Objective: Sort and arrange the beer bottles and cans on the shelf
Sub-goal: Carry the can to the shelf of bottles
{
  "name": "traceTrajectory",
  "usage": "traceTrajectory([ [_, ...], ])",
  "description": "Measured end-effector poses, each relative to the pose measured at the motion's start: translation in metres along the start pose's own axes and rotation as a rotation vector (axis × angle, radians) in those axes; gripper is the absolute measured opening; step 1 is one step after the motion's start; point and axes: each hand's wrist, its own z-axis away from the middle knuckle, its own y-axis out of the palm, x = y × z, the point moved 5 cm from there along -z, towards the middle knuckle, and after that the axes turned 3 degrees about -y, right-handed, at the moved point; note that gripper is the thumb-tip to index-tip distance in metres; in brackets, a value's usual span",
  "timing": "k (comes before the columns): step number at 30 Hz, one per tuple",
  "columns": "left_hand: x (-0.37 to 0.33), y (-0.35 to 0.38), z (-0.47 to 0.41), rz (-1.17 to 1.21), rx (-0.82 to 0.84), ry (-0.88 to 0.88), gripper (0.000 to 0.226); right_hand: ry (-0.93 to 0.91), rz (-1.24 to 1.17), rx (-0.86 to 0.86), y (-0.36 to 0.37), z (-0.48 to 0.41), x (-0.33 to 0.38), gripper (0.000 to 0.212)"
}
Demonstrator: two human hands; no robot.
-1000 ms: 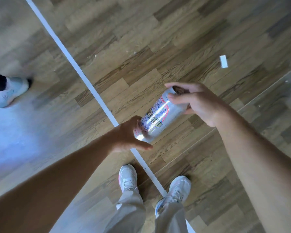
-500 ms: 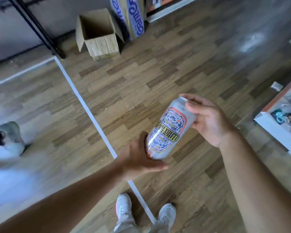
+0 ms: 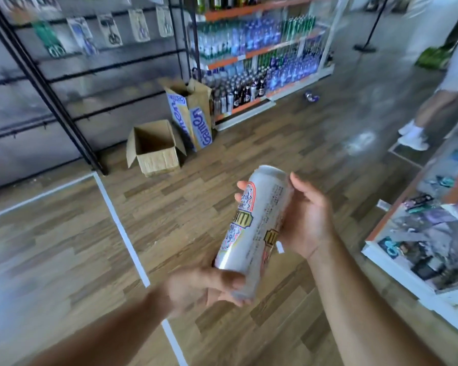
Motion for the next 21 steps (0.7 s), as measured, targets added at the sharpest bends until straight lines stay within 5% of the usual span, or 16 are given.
traceTrajectory([
  [2, -0.009, 0.008, -0.007, 0.091, 0.051, 0.005, 0.054, -0.052, 0.066, 0.014, 0.009, -0.004, 0.020, 0.058],
  [6, -0.035, 0.005, -0.024, 0.084, -0.090, 0.084, 0.066, -0.140, 0.205, -0.020, 0.022, -0.023, 0.055, 0.026],
  [11, -0.077, -0.021, -0.048, -0.018, -0.182, 0.203, 0.053, -0.160, 0.479, -0.182, 0.037, -0.059, 0.084, 0.068],
  [15, -0.112, -0.057, -0.071, -0.025, -0.191, 0.224, 0.055, -0.191, 0.552, -0.261, 0.041, -0.101, 0.115, 0.036],
  [18, -0.145, -0.084, -0.091, -0.024, -0.188, 0.206, 0.049, -0.237, 0.674, -0.281, 0.051, -0.140, 0.140, 0.054],
  [21, -0.175, -0.108, -0.111, -0.027, -0.176, 0.199, 0.070, -0.295, 0.695, -0.281, 0.064, -0.174, 0.164, 0.086],
])
